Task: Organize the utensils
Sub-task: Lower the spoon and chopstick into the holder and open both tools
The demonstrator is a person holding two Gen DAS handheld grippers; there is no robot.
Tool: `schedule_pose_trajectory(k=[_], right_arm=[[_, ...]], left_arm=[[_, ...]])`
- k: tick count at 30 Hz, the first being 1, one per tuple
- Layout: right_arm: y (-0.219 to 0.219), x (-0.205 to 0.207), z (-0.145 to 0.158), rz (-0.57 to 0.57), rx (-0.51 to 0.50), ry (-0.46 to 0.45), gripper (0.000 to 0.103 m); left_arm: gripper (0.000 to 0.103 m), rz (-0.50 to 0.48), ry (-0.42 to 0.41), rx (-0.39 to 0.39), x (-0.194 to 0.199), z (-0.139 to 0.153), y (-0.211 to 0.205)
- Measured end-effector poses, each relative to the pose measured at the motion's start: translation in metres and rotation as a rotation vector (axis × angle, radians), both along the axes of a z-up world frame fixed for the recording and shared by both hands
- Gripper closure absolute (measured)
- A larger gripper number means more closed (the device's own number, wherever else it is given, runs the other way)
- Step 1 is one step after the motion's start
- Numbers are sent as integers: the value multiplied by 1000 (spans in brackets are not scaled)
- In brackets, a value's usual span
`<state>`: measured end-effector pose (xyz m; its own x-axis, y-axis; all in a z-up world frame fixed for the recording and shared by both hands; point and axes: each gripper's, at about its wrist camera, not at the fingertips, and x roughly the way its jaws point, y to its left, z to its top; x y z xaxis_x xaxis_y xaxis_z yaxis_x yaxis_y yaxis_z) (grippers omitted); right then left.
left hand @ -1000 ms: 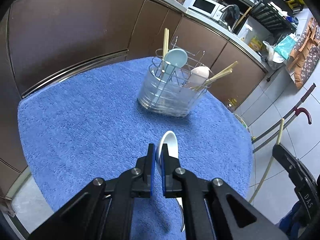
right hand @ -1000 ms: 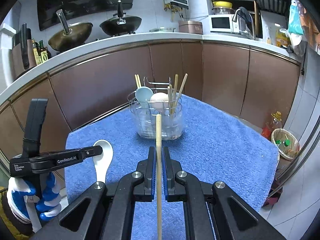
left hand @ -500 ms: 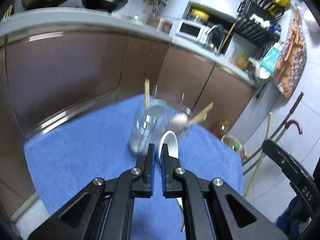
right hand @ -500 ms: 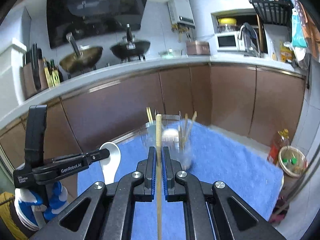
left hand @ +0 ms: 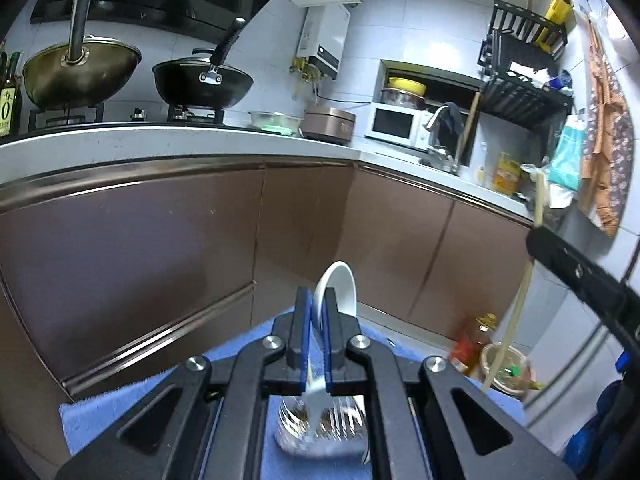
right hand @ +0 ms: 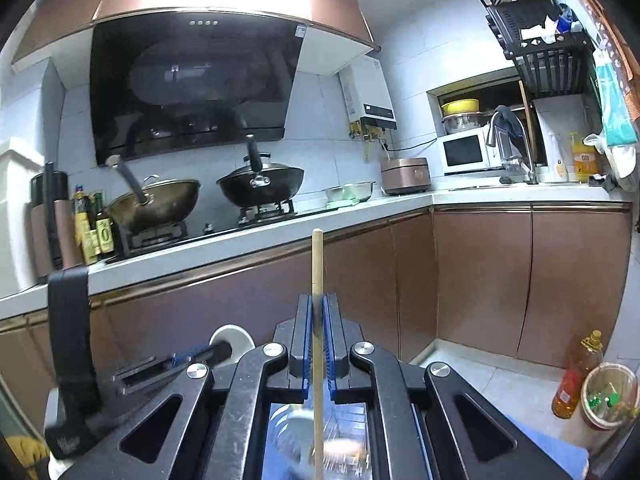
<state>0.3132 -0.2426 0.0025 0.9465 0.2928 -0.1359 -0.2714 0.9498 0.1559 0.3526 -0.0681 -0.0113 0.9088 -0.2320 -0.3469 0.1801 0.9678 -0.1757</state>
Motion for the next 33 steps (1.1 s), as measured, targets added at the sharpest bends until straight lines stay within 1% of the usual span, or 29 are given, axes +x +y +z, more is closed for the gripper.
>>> schedule_pose_trajectory(k=[6, 12, 16, 20, 22, 24, 26, 27, 28, 29, 30, 32, 33], right_arm=[[-2, 43, -21, -32, 20, -2, 97], [-3, 62, -38, -72, 23, -15, 97], [1, 66, -58, -93, 6, -4, 97], [6, 61, -77, -93, -22, 13, 97], [11, 54, -85, -93, -53, 17, 97], [11, 50, -90, -96, -61, 26, 96], [8, 45, -92, -108, -66, 30, 87], [6, 42, -92, -112, -63, 31, 78], [4, 38, -91, -117, -56, 31, 69], [1, 34, -89, -123, -47, 32, 66], [-1, 29, -86, -124, -42, 32, 64], [-4, 20, -81, -135, -43, 33, 63], [-5, 16, -78, -139, -44, 33, 60]], left_arm=[[99, 77, -85, 59, 15, -20, -6], [99, 131, -140, 66, 14, -41, -9], [99, 170, -172, 66, 11, -55, -15], [98, 195, -189, 79, 9, -77, -23], [96, 196, -176, 67, 11, -86, -23], [95, 194, -161, 47, 11, -91, -21], [92, 189, -152, 45, 10, -93, -20], [90, 183, -151, 43, 9, -93, -19], [83, 176, -147, 39, 8, -92, -18], [75, 169, -145, 35, 7, -91, -18], [72, 165, -146, 33, 5, -89, -18], [70, 166, -151, 37, 1, -84, -16], [70, 163, -153, 41, -4, -81, -16]])
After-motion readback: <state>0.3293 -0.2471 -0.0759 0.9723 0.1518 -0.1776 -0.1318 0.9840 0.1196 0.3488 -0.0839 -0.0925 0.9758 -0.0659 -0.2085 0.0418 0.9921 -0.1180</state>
